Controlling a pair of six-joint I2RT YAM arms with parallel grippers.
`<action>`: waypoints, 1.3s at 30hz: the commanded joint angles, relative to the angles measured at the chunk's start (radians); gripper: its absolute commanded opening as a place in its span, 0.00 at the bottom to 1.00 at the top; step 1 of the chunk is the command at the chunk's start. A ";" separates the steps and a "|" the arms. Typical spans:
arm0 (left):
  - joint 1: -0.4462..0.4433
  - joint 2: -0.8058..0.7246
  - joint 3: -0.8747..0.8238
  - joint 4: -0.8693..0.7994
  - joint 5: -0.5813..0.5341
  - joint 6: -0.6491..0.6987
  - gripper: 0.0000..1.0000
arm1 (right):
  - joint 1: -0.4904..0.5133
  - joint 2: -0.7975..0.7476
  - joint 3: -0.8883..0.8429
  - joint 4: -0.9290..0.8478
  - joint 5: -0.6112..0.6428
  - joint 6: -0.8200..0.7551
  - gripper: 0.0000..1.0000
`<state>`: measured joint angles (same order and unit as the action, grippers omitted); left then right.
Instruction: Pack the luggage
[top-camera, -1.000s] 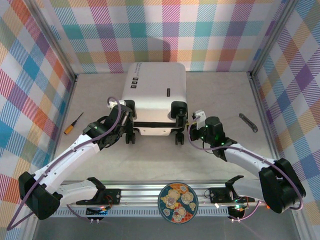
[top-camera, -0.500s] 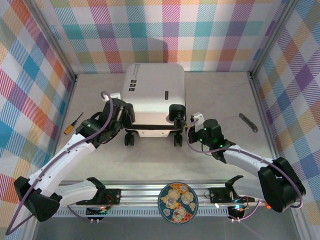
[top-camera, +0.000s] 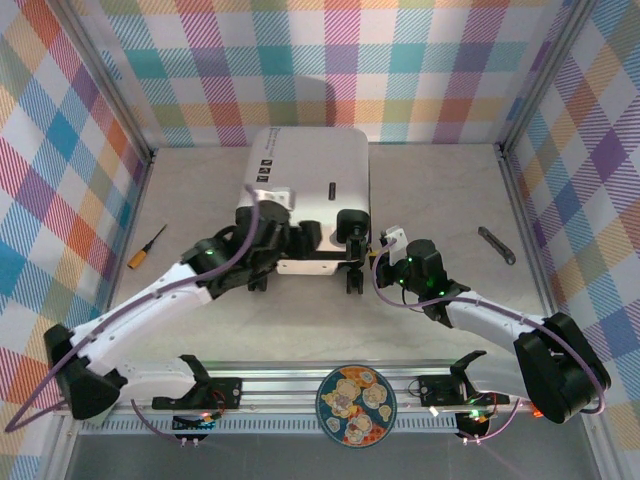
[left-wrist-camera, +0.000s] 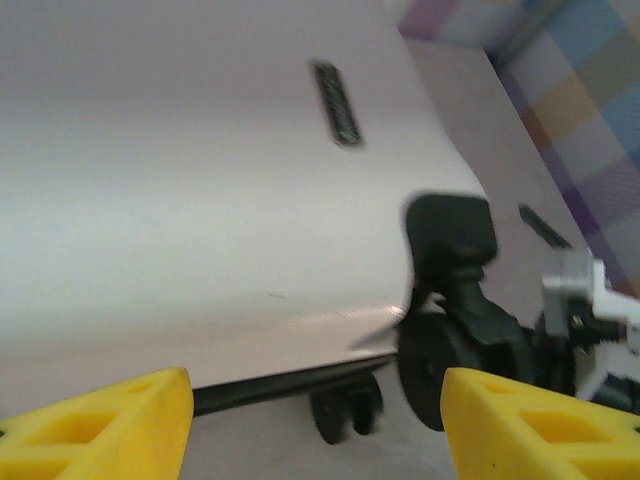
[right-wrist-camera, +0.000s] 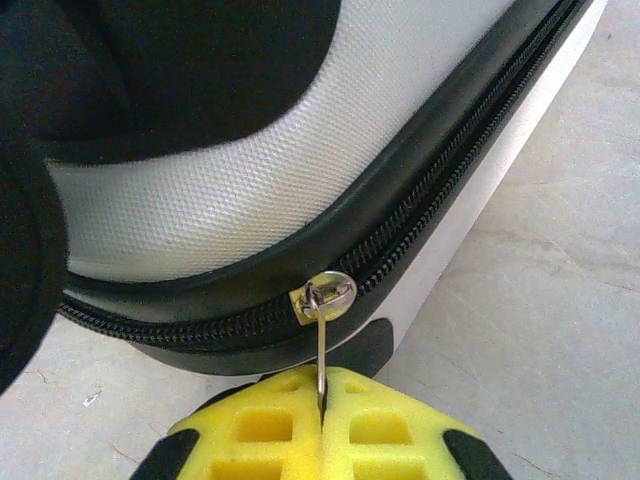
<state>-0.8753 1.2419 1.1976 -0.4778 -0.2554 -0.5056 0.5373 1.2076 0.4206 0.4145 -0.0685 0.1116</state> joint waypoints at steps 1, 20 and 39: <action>-0.066 0.087 0.050 0.071 0.050 -0.022 0.66 | 0.017 0.006 0.007 0.086 -0.065 -0.011 0.00; -0.182 0.369 0.275 -0.044 -0.038 0.004 0.68 | 0.013 -0.077 -0.030 0.051 -0.037 -0.026 0.00; -0.188 0.433 0.316 -0.100 -0.148 -0.008 0.60 | 0.004 -0.081 -0.042 0.064 -0.048 -0.021 0.00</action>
<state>-1.0538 1.6691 1.4784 -0.5587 -0.3798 -0.5110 0.5381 1.1561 0.3809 0.4179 -0.0727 0.1108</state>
